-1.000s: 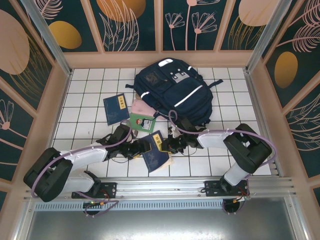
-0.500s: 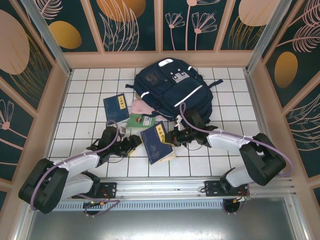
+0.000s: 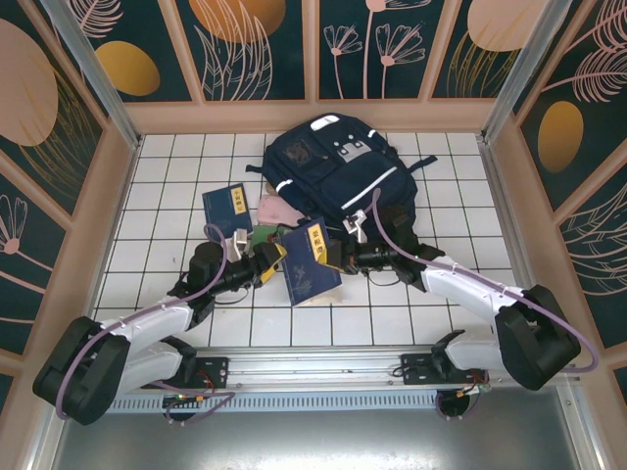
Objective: Pack the student bag
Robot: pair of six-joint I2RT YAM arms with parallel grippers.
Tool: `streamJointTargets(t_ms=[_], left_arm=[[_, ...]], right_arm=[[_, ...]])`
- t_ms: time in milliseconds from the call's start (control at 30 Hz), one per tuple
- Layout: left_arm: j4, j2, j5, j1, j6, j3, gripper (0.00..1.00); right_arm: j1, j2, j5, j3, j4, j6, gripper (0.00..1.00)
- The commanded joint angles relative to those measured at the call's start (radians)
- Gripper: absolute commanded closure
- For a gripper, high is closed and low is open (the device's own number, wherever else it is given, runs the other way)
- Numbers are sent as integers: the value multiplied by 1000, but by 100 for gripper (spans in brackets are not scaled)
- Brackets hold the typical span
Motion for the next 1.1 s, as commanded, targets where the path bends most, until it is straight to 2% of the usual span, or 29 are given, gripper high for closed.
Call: streamJointTargets(t_ms=[0,133,333,500,633,667,700,767,833,867,1000,1067], left_arm=[[93,32,46,3,-30,11,22],[217,70,90,3,-78,15,25],[339,76,120,3,-121,31,38],[413,92,150,1,-155,49,62],[396,73,136,1,-133,55,87],[373,61,124,1,-118,57,91],[346,52,111,1,-103,59,94],[311,27,79,1,-85,61,100],[305,8,40,1,-85,58,100],[298,-5,20,1,-84,59,100],[280,-59,-131,1,-95,44,100],[296,-89,-232,1,-127,23,100]], right_arm=[[-4,-37,-79,8,136,15,94],[11,-63,-138,28,124,-25,93],[11,-80,-154,54,61,-64,93],[7,-54,-173,61,9,-102,93],[-43,-67,-119,61,-70,-147,93],[-49,-78,-81,59,-100,-163,90],[-79,-90,-51,58,-125,-171,83],[-121,-120,-13,41,-136,-160,57],[-138,-148,48,41,-168,-159,31],[-137,-163,90,42,-186,-160,23],[-135,-241,213,7,-176,-88,2],[-134,-281,232,-44,-100,2,1]])
